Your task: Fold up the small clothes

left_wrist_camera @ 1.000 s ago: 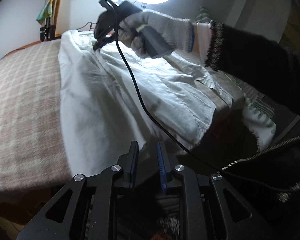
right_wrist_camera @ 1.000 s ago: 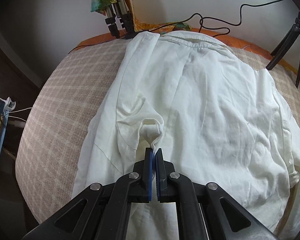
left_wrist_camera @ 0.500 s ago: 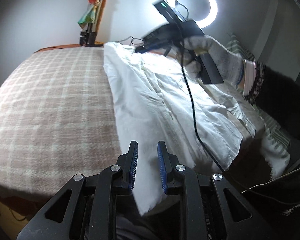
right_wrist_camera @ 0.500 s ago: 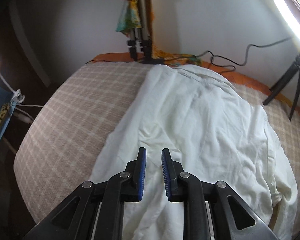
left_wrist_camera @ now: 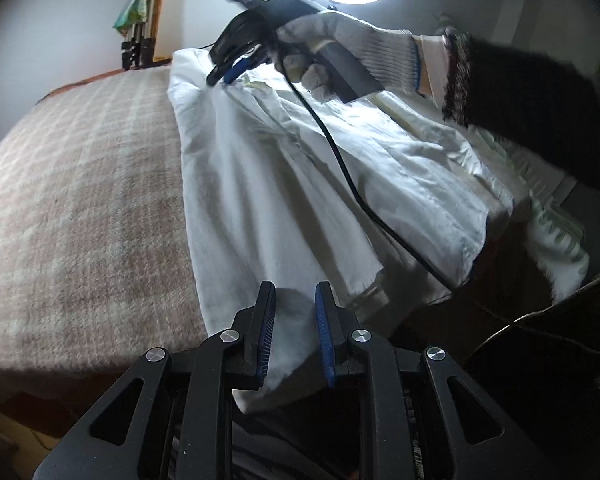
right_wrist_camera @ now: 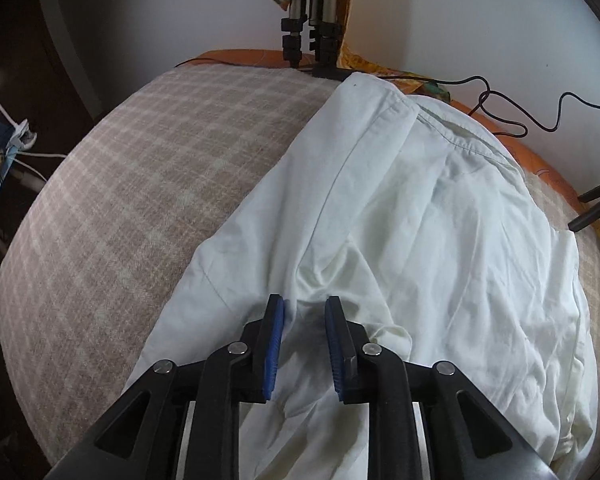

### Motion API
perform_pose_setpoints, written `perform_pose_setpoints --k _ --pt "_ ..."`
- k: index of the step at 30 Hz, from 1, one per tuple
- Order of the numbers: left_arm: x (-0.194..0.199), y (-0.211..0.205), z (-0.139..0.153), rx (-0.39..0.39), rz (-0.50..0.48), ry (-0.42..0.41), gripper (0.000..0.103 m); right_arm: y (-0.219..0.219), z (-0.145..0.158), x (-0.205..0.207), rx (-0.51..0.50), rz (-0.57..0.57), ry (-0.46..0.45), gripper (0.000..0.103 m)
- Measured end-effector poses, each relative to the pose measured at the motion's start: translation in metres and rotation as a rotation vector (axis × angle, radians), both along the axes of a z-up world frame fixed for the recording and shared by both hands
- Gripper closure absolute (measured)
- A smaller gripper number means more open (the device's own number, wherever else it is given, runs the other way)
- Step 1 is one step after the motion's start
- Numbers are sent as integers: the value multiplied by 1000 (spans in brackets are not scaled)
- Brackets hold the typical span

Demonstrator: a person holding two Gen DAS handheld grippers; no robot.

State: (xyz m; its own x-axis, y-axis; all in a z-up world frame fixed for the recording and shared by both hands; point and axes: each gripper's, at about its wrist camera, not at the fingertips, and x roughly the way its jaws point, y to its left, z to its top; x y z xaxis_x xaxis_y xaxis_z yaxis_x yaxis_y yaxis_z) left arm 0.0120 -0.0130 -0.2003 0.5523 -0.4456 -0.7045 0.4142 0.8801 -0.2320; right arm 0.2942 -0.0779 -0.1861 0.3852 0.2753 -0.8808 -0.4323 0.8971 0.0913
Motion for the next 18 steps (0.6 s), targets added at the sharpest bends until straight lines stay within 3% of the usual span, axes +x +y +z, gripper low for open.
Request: perform_pose_setpoints --k 2,6,11,16,18 --pt "0 11 6 -45 37 0 84 -11 9 1 73 -30 8 76" --pt "4 24 16 -66 89 -35 84 -34 17 3 66 -110 -15 68" --pt "13 19 11 -45 87 -31 84 -66 3 14 132 -194 71 57" --pt "18 15 2 -32 87 3 84 -62 -7 15 183 -184 119 57" --pt "18 14 1 -29 90 3 84 -57 -9 14 176 -170 126 71"
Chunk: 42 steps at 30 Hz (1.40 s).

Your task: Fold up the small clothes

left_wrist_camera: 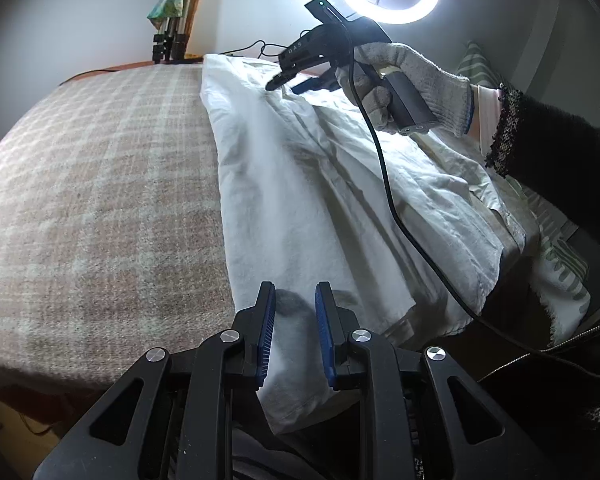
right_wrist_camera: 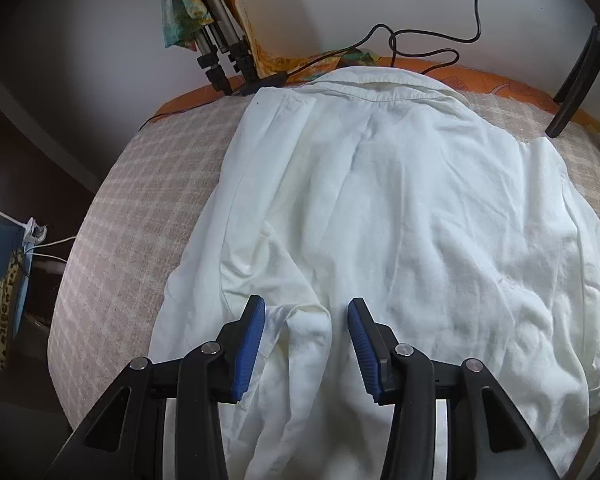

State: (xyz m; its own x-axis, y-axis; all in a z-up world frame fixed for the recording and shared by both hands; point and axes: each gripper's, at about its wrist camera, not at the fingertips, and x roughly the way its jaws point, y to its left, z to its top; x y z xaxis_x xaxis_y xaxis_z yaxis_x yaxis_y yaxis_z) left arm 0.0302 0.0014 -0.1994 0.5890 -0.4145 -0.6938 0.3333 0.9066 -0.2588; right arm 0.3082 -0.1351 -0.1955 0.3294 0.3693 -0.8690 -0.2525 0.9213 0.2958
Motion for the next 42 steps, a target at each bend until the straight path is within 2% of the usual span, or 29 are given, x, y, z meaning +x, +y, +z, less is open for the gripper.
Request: perform_pose_setpoints --k 1,2,3,5,7,9,11,13,17,20,22,26,28,31,33,36,40,42 --pt "0 -1 -1 4 1 0 84 4 0 -2 -4 8 -2 88" --pt "0 -1 -1 11 0 0 84 6 3 -4 -9 10 -14 93" --pt "0 -2 -1 18 -2 -2 84 9 7 -7 -21 16 -37 96" --pt "-1 -4 -2 38 -5 -8 84 14 17 -13 -112 12 -108 99" --pt "0 -4 -2 46 -9 -10 84 15 10 -11 -172 4 -95 99" --pt "0 -3 -3 47 -9 -9 84 19 5 -13 -196 41 -92 98" --pt "-1 -1 -3 41 -4 -6 84 24 9 -17 -226 59 -119 85" --pt "-2 2 -2 32 9 -2 84 27 22 -24 -241 51 -183 76" --pt "-10 7 8 5 30 -42 84 46 43 -50 -178 185 -239 80" --pt "-11 5 15 -6 9 -73 84 68 38 -64 -197 285 -209 84" --pt "-7 0 14 -9 -13 -66 84 77 28 -66 -205 304 -176 84" --pt "2 -11 2 -28 -59 -16 84 81 9 -62 -198 281 -116 84" --pt "0 -22 -6 -28 -115 15 84 79 2 -58 -205 263 -101 86" --pt "-13 -38 -8 44 -185 -31 80 77 -4 -58 -197 250 -100 85" --pt "-15 -41 -5 69 -197 -30 80 78 -4 -59 -203 248 -108 84" --pt "-18 -36 0 32 -192 -4 80 73 4 -60 -186 223 -105 82" --pt "-28 -28 11 23 -165 -38 80 45 32 -74 -129 166 -160 74" --pt "-30 -25 17 6 -144 -59 76 22 48 -83 -83 126 -186 73"
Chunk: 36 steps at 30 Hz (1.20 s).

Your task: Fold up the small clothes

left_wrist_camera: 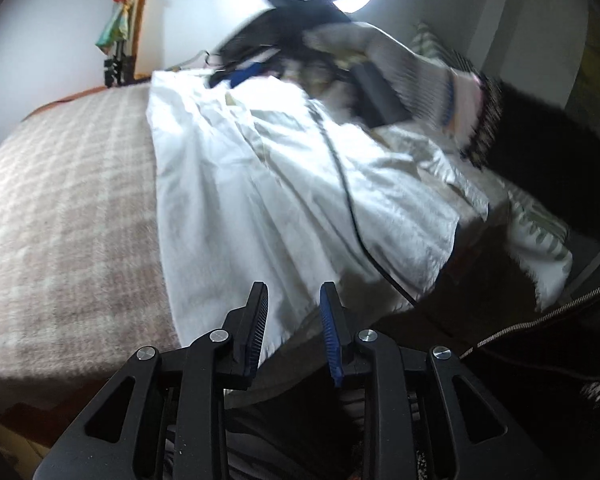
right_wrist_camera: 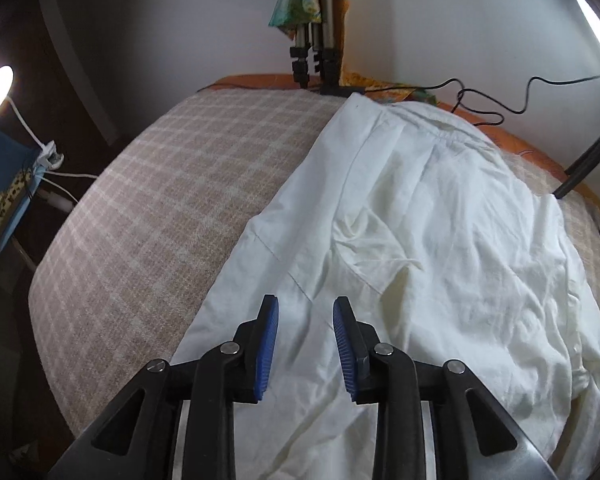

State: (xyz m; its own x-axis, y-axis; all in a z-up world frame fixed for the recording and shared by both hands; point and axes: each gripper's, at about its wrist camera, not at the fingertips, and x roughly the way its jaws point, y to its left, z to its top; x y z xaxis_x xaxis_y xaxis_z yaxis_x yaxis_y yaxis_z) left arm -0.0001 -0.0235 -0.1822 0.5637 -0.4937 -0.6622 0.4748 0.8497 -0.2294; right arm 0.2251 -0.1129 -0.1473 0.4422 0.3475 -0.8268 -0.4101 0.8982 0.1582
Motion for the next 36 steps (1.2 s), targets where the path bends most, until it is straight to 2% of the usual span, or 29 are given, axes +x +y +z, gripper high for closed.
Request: perform_pose_setpoints --k 4,12,16,28,32,36 --pt "5 -3 12 -29 29 -43 76 -49 26 -18 71 -76 -48 70" --pt "24 -26 31 -72 -2 -62 76 -136 52 -51 77 -188 -103 69" --pt "34 -49 36 -96 -51 -56 69 -182 54 -66 75 -257 -110 65" --pt "52 -121 30 -107 -208 -10 69 -305 31 -125 11 -462 -57 63" --pt "52 -138 27 -116 -239 3 69 -343 14 -150 -7 -541 -16 56" --pt "54 -150 24 -113 -258 15 69 -380 -4 -177 -12 -632 21 54"
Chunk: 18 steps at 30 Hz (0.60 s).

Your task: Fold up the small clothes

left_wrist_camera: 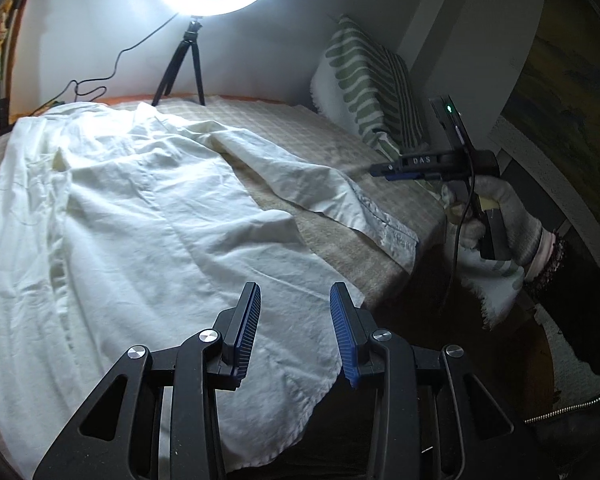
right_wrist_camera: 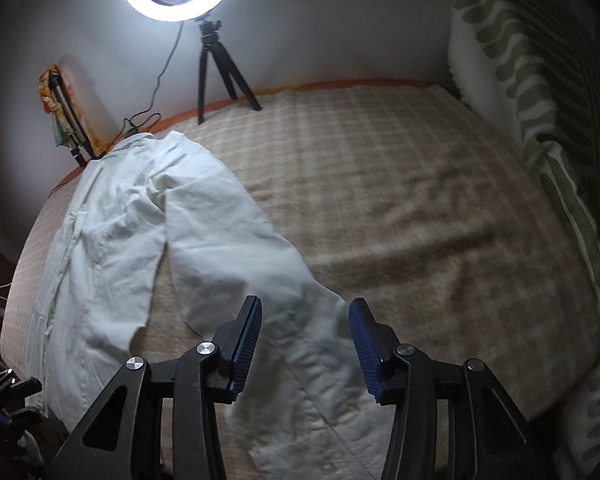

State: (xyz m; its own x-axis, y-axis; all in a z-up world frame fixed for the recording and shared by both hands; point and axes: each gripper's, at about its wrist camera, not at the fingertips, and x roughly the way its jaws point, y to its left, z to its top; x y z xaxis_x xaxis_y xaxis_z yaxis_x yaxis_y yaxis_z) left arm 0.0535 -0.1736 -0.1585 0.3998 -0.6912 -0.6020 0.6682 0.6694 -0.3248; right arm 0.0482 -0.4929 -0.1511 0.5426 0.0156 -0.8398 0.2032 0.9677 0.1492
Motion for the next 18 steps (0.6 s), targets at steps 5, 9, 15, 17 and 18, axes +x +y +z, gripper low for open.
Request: perform_pose_setpoints --k 5,9,15,17,18 --pt "4 -6 -3 23 -5 7 69 -42 -26 -28 59 -121 32 49" --pt "11 -4 -5 42 20 17 62 -56 -43 -42 93 -158 58 49" --pt "20 10 -7 65 53 31 62 -54 -52 -57 105 -163 65 47" --pt "21 15 -6 67 64 29 62 -52 -53 -62 94 -159 74 47" --pt "22 16 -6 68 68 28 62 -49 -54 -63 81 -153 83 47"
